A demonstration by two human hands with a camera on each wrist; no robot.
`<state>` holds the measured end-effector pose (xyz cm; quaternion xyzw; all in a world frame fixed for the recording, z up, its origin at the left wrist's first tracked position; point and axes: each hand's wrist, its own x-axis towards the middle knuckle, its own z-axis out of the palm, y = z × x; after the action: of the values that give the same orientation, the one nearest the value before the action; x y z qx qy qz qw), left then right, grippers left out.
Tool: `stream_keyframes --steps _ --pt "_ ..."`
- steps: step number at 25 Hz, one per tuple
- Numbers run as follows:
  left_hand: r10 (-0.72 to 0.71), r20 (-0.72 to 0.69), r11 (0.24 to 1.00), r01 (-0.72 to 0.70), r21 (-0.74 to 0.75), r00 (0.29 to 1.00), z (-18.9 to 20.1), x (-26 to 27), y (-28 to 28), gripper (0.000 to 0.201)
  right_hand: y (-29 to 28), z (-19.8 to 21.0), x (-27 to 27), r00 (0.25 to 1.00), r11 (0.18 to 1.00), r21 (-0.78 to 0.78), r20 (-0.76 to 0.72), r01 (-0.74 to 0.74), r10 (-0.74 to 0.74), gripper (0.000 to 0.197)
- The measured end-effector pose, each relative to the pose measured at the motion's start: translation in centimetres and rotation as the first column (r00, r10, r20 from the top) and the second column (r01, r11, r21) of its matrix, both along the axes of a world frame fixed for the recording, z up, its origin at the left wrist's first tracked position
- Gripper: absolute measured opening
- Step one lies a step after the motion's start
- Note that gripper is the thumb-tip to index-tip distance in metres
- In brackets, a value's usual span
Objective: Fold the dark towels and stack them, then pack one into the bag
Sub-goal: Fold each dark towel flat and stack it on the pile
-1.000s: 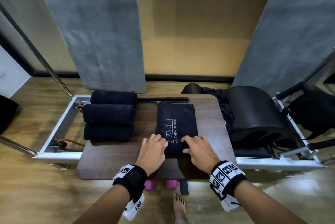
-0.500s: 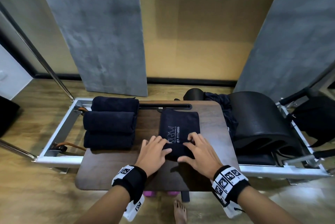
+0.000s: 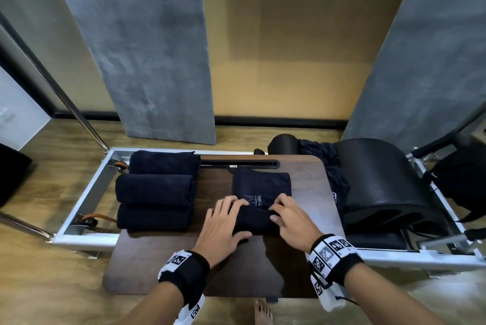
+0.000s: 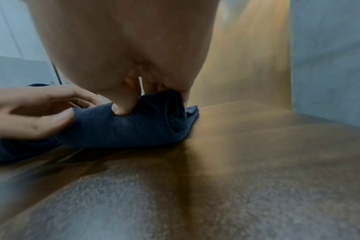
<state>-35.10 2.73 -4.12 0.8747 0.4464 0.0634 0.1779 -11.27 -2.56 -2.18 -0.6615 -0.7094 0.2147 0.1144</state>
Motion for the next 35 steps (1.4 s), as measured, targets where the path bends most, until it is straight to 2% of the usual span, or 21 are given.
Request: stream_keyframes --steps 3,6,9,10,12,15,19,22,25,27,28,31,33,35 --pt "0.053 0.055 0.998 -0.050 -0.044 0.997 0.4 0.5 1.1 0.038 0.8 -0.3 -0.1 1.000 0.999 0.032 0.009 0.022 -0.022 0.030" --pt "0.120 0.077 0.988 -0.111 -0.108 0.990 0.4 1.2 2.5 0.030 1.3 0.1 0.3 1.000 0.994 0.110 0.006 0.026 -0.027 0.030" --pt "0.208 0.070 0.963 -0.192 -0.190 0.976 0.3 2.2 3.7 0.030 1.9 0.0 1.2 0.998 0.998 0.042 0.053 -0.045 0.043 0.060" --pt "0.235 0.071 0.953 -0.216 -0.213 0.969 0.2 2.6 3.9 0.028 2.1 -0.1 1.4 0.995 0.997 0.041 0.087 -0.058 0.055 0.063" --pt "0.279 0.068 0.939 -0.258 -0.228 0.958 0.1 3.3 4.5 0.025 2.8 -0.2 1.9 0.990 0.995 0.061 0.121 -0.084 0.076 0.056" --pt "0.359 0.072 0.913 -0.334 -0.233 0.931 -0.1 4.2 5.2 0.031 4.5 0.2 2.6 0.987 0.992 0.033 0.108 -0.124 0.120 0.044" --pt "0.415 0.101 0.892 -0.381 -0.244 0.904 -0.2 4.8 5.6 0.050 6.8 1.1 3.5 0.997 0.996 -0.038 -0.021 -0.082 0.081 0.026" --pt "0.438 0.100 0.875 -0.399 -0.274 0.893 -0.2 5.4 6.7 0.048 8.2 1.3 3.9 0.992 0.993 -0.113 -0.127 -0.030 0.015 0.018" --pt "0.516 0.070 0.819 -0.467 -0.332 0.854 0.3 6.6 8.1 0.051 8.9 0.6 4.2 0.976 0.992 0.038 -0.188 0.122 -0.113 0.019" --pt "0.546 0.042 0.799 -0.505 -0.326 0.837 0.6 7.3 8.7 0.055 8.6 -0.1 4.8 0.950 0.959 0.121 -0.216 0.256 -0.226 0.033" --pt "0.564 0.038 0.787 -0.524 -0.325 0.825 0.7 7.6 8.9 0.056 8.3 -0.4 5.3 0.924 0.940 0.111 -0.255 0.322 -0.286 0.041" --pt "0.645 0.070 0.729 -0.584 -0.357 0.761 0.4 8.5 9.5 0.058 7.2 -1.4 6.4 0.797 0.887 -0.029 -0.426 0.460 -0.428 0.061" --pt "0.680 0.057 0.691 -0.612 -0.385 0.731 0.1 8.9 9.9 0.066 7.2 -1.9 6.8 0.719 0.866 -0.132 -0.504 0.482 -0.478 0.063" --pt "0.697 0.026 0.663 -0.630 -0.405 0.717 -0.1 9.2 10.4 0.075 7.9 -2.1 6.8 0.695 0.856 -0.182 -0.513 0.484 -0.503 0.054"
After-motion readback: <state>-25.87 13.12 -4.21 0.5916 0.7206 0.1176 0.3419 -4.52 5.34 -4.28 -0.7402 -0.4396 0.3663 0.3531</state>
